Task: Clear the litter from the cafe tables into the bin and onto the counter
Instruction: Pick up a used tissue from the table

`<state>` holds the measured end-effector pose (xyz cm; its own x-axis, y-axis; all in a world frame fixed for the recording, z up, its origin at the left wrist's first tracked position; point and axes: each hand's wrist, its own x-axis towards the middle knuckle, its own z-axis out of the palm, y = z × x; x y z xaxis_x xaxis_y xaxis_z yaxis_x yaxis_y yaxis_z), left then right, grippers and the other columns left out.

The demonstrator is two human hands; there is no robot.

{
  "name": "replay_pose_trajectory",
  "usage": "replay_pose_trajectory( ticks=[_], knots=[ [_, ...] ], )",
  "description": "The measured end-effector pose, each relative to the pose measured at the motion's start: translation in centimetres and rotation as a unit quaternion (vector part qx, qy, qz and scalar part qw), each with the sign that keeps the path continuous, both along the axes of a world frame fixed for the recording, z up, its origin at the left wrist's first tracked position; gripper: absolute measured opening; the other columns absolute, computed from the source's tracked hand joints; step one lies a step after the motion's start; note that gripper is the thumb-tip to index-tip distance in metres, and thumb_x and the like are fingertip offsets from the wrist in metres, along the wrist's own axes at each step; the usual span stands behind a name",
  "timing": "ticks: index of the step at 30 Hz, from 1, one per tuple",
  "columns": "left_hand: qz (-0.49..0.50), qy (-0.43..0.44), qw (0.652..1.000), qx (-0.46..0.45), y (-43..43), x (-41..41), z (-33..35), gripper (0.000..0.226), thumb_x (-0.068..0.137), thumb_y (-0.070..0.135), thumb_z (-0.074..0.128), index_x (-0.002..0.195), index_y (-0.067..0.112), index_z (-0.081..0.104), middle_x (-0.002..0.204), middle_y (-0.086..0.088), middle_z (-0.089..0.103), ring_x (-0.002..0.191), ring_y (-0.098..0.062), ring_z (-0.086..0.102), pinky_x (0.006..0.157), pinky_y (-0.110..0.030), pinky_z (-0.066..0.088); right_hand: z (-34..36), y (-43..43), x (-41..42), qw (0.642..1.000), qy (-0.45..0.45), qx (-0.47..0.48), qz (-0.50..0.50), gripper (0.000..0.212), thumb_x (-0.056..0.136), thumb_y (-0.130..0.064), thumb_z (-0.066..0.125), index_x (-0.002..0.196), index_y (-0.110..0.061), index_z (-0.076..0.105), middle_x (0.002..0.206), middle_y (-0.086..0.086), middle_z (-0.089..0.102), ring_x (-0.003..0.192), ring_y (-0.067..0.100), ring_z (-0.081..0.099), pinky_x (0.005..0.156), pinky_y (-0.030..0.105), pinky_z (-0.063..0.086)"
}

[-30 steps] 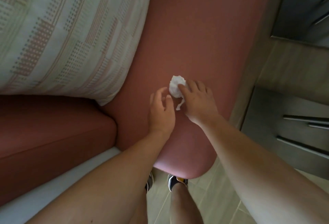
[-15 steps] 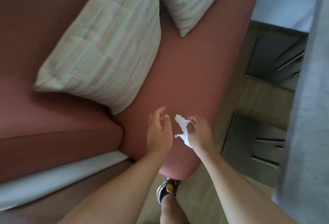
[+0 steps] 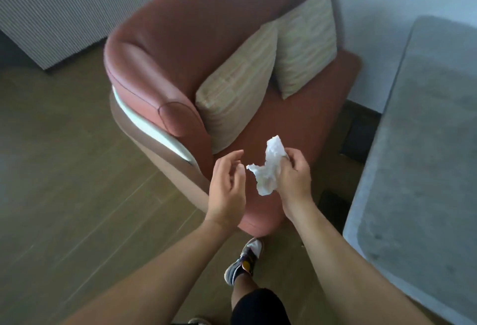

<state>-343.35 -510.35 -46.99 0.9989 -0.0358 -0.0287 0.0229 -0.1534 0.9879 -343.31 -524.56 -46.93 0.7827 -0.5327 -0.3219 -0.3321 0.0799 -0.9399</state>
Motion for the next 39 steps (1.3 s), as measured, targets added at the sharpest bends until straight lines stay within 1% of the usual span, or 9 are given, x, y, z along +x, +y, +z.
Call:
replay_pose_trajectory(
  ticks=[4, 10, 14, 19, 22, 26, 32, 36, 39],
  knots=[
    [0.026, -0.031, 0.998, -0.048, 5.3, -4.1, 5.4, 0.029, 0.101, 0.031, 0.047, 0.125, 0.038, 0.062, 0.128, 0.001, 0.065, 0.12, -0.007, 0.062, 0.102, -0.024, 0.05, 7.3, 5.0, -3.2, 0.998, -0.044, 0.032, 0.007, 0.026, 0.104, -0.015, 0.049, 0.108, -0.031, 0.068, 0.114, 0.002, 0.072, 0.106, 0.029, 0.074, 0.091, 0.055, 0.064],
    [0.092, -0.086, 0.991, -0.054, 16.5, -8.7, 11.4, 0.034, 0.103, 0.022, 0.044, 0.13, 0.032, 0.061, 0.132, 0.008, 0.064, 0.129, -0.01, 0.059, 0.106, -0.029, 0.05, 14.1, 13.8, -6.3, 0.987, -0.085, 0.108, 0.085, 0.023, 0.102, -0.013, 0.053, 0.108, -0.022, 0.073, 0.115, 0.009, 0.075, 0.106, 0.03, 0.075, 0.085, 0.046, 0.064],
    [0.172, -0.114, 0.977, -0.052, 23.7, -11.1, 14.6, 0.03, 0.104, 0.026, 0.046, 0.127, 0.036, 0.061, 0.136, 0.009, 0.063, 0.126, -0.007, 0.061, 0.104, -0.037, 0.053, 16.9, 21.2, -6.4, 0.973, -0.089, 0.142, 0.156, 0.022, 0.099, -0.014, 0.054, 0.096, -0.023, 0.074, 0.093, -0.002, 0.074, 0.082, 0.019, 0.077, 0.059, 0.033, 0.06],
    [0.256, -0.141, 0.955, -0.053, 31.5, -13.3, 16.8, 0.03, 0.103, 0.032, 0.048, 0.131, 0.03, 0.06, 0.138, 0.006, 0.062, 0.127, -0.008, 0.06, 0.101, -0.031, 0.052, 19.3, 30.8, -5.4, 0.957, -0.096, 0.128, 0.243, 0.015, 0.093, -0.021, 0.055, 0.091, -0.023, 0.069, 0.097, 0.0, 0.069, 0.099, 0.029, 0.069, 0.088, 0.055, 0.059],
    [0.288, -0.153, 0.944, -0.048, 35.2, -13.8, 17.4, 0.036, 0.098, 0.044, 0.051, 0.132, 0.033, 0.058, 0.141, 0.006, 0.059, 0.131, -0.011, 0.057, 0.1, -0.024, 0.05, 20.0, 35.9, -4.5, 0.939, -0.075, 0.163, 0.292, 0.019, 0.103, -0.016, 0.051, 0.106, -0.022, 0.068, 0.111, 0.007, 0.072, 0.1, 0.033, 0.074, 0.06, 0.04, 0.059],
    [0.285, -0.144, 0.948, -0.016, 39.7, -12.9, 16.9, 0.054, 0.09, 0.045, 0.062, 0.141, 0.042, 0.047, 0.153, 0.015, 0.045, 0.143, -0.001, 0.044, 0.109, -0.027, 0.046, 20.5, 42.2, -2.6, 0.917, -0.055, 0.159, 0.361, 0.02, 0.106, -0.014, 0.05, 0.111, -0.021, 0.068, 0.122, 0.013, 0.072, 0.107, 0.039, 0.075, 0.075, 0.05, 0.065],
    [0.292, -0.11, 0.95, -0.009, 45.7, -8.0, 16.4, 0.093, 0.08, 0.037, 0.082, 0.155, 0.04, 0.027, 0.163, 0.01, 0.027, 0.153, -0.003, 0.03, 0.115, -0.032, 0.046, 20.2, 51.2, 2.2, 0.843, 0.003, 0.182, 0.505, 0.017, 0.109, -0.017, 0.05, 0.115, -0.014, 0.066, 0.111, 0.013, 0.078, 0.096, 0.038, 0.079, 0.074, 0.049, 0.064],
    [0.369, -0.083, 0.925, 0.028, 50.0, -3.2, 16.5, 0.095, 0.088, 0.011, 0.084, 0.158, 0.04, 0.027, 0.159, -0.007, 0.035, 0.15, -0.027, 0.04, 0.117, -0.055, 0.045, 20.4, 57.0, 6.8, 0.777, 0.007, 0.167, 0.607, 0.028, 0.111, -0.022, 0.047, 0.115, -0.005, 0.07, 0.107, 0.015, 0.08, 0.099, 0.033, 0.077, 0.092, 0.049, 0.06],
    [0.447, -0.078, 0.891, 0.002, 53.0, 0.0, 16.8, 0.085, 0.092, 0.006, 0.081, 0.155, 0.042, 0.036, 0.157, -0.009, 0.045, 0.144, -0.03, 0.051, 0.113, -0.057, 0.049, 21.1, 60.9, 10.2, 0.706, 0.034, 0.182, 0.683, 0.04, 0.114, -0.035, 0.043, 0.117, -0.007, 0.073, 0.108, 0.015, 0.08, 0.098, 0.028, 0.077, 0.082, 0.039, 0.062]
  ],
)
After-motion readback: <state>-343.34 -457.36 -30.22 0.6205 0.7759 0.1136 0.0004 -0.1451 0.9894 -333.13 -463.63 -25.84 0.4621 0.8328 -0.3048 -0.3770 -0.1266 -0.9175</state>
